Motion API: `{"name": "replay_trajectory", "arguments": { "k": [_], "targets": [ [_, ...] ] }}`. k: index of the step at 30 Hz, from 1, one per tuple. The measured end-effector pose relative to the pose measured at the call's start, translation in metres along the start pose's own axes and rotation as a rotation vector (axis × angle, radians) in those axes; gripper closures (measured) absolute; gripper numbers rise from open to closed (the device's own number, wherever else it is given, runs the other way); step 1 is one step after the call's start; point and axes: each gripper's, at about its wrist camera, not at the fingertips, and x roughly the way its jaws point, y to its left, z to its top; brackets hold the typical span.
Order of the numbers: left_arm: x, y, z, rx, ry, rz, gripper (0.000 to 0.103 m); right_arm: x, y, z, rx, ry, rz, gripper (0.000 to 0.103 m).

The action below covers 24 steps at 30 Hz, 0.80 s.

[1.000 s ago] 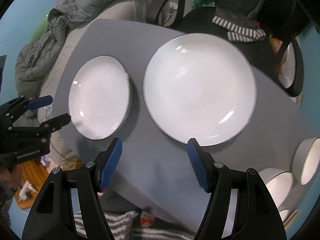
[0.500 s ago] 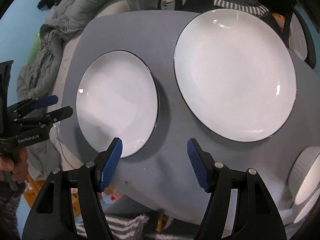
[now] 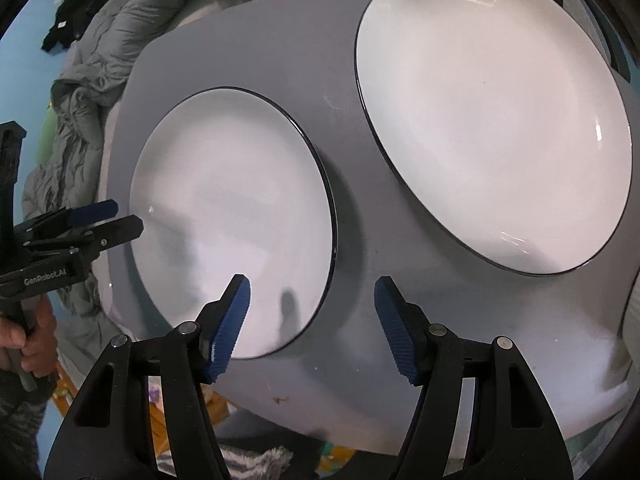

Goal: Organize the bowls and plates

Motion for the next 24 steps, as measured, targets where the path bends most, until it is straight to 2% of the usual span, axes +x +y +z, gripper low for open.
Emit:
{"name": "replay_trajectory", "arguments": {
  "k": [3,5,9,10,12,16,21,24],
  "targets": [
    [0.003,0.003,0.003,0.001,0.003,-0.017,0.033,-0.001,-0.001,0.002,0.005,-0.012,-0.004,0.038],
    [0.005,0.003,0.005,0.014,0.008,-0.014,0.033,-0.001,0.0,0.005,-0.002,-0.018,-0.015,0.046],
    [0.007,0.006,0.003,0.038,0.025,-0.011,0.047,0.003,0.001,0.007,-0.002,-0.012,-0.021,0.058],
    [0.006,0.009,0.003,0.04,0.03,-0.013,0.047,0.004,0.002,0.007,-0.005,-0.011,-0.025,0.059],
    [0.009,0.01,0.003,0.036,0.043,-0.021,0.047,0.006,0.002,0.007,-0.012,-0.009,-0.038,0.059],
    [0.016,0.013,0.005,0.025,0.067,-0.048,0.052,0.01,0.003,0.008,-0.012,-0.004,-0.056,0.067],
    [0.014,0.006,0.006,0.038,0.056,-0.06,0.06,0.01,0.0,0.009,-0.004,-0.003,-0.068,0.072],
    [0.015,0.005,0.005,0.025,0.059,-0.057,0.061,0.011,-0.002,0.01,-0.001,0.003,-0.077,0.077]
  ]
}}
